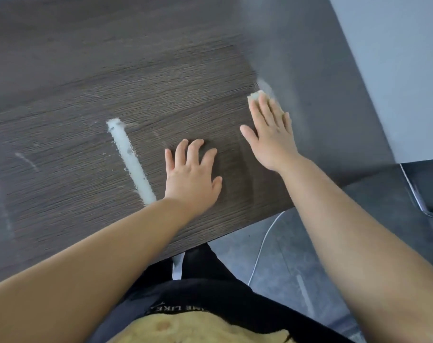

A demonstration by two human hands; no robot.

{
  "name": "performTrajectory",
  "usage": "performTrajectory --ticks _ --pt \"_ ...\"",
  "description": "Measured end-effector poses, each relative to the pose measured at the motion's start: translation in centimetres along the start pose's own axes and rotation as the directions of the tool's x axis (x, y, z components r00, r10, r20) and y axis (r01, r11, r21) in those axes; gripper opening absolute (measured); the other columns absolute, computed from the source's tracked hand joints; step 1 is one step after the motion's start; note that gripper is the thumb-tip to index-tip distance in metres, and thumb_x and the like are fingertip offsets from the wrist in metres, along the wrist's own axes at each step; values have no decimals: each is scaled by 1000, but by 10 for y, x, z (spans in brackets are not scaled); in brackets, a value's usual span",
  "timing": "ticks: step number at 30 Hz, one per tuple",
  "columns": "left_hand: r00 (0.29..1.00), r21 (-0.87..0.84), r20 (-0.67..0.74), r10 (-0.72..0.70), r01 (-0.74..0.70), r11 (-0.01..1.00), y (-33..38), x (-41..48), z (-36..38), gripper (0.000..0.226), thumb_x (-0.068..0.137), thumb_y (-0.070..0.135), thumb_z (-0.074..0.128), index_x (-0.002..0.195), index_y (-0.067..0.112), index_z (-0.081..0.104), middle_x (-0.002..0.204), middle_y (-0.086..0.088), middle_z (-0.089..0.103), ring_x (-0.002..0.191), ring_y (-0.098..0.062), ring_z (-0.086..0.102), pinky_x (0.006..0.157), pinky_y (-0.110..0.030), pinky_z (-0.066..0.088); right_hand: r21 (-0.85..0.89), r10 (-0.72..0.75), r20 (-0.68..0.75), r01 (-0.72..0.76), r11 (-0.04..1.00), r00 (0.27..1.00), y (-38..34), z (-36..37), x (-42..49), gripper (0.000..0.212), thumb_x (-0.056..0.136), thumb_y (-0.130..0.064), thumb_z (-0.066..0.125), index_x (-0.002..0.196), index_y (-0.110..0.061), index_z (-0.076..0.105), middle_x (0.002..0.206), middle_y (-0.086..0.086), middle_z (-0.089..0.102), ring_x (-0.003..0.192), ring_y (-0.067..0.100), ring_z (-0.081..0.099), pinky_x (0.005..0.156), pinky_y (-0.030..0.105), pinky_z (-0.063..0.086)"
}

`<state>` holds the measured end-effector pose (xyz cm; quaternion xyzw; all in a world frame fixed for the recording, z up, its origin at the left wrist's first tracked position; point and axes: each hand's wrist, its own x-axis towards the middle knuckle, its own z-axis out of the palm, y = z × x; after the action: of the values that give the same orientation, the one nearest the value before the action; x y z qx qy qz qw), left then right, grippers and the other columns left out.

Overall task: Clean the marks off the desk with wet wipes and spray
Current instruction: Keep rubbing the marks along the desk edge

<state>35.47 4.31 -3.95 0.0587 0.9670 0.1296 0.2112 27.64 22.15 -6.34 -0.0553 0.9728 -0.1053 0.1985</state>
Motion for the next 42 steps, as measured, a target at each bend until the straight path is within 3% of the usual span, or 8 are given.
performTrajectory --ticks 5,15,25,28,32,35,38,42 --pt "998 -18 -50 23 -24 1000 -3 -11 9 61 90 43 46 145 23 26 153 -5 14 142 -30 2 116 -51 -2 14 8 54 -9 1000 999 24 38 -140 75 86 -68 -2 148 -27 -2 157 -8 -7 144 10 -9 114 37 -7" --pt "999 10 -45 3 -3 1000 -1 -14 10 61 91 44 45 144 24 24 152 -5 12 142 -30 0 115 -52 0 -58 16 7 -15 998 1000 17 3 -11 61 100 -48 16 150 -25 -10 158 0 -17 145 18 -16 117 44 -9" --pt "997 -36 -71 -19 17 999 -34 -45 15 58 91 40 46 144 23 27 151 -4 17 142 -29 5 116 -50 3 -21 204 -16 -204 979 979 -15 54 -126 69 93 -57 11 150 -22 -8 157 0 -17 145 20 -16 114 43 -12" --pt "992 -80 -117 -51 42 996 -52 -61 10 56 88 30 50 141 21 33 149 -4 23 139 -28 12 116 -48 7 -49 14 -38 -15 999 999 -86 79 -125 76 86 -60 3 151 -21 2 159 3 -4 146 22 -7 114 46 -9" --pt "945 -208 -209 -252 209 956 -100 -88 -2 49 83 19 54 131 20 47 141 -2 35 132 -28 23 108 -46 21 -29 -394 35 395 918 919 -173 108 -147 63 89 -52 28 133 -14 52 149 5 38 139 23 31 112 53 24" --pt "907 -218 -200 -370 327 920 -138 -109 -4 48 82 16 53 129 19 49 139 -5 36 130 -31 24 105 -48 24 -138 -512 83 519 844 855 -160 105 -141 68 90 -55 13 149 -22 22 158 -2 15 146 19 11 118 48 7" --pt "883 -224 -196 -426 383 896 -164 -132 -1 47 83 14 52 129 18 48 140 -6 35 131 -32 23 105 -48 23 -121 -210 18 211 970 978 -118 83 -112 62 95 -55 6 149 -29 -7 158 -6 -15 145 14 -14 117 43 -8" --pt "862 -253 -193 -468 417 873 -182 -155 7 45 84 16 52 129 19 48 140 -4 34 131 -31 21 107 -48 21 -28 122 -71 -124 992 990 -144 80 -97 63 99 -50 14 151 -19 -4 158 2 -14 145 21 -13 117 46 -8"
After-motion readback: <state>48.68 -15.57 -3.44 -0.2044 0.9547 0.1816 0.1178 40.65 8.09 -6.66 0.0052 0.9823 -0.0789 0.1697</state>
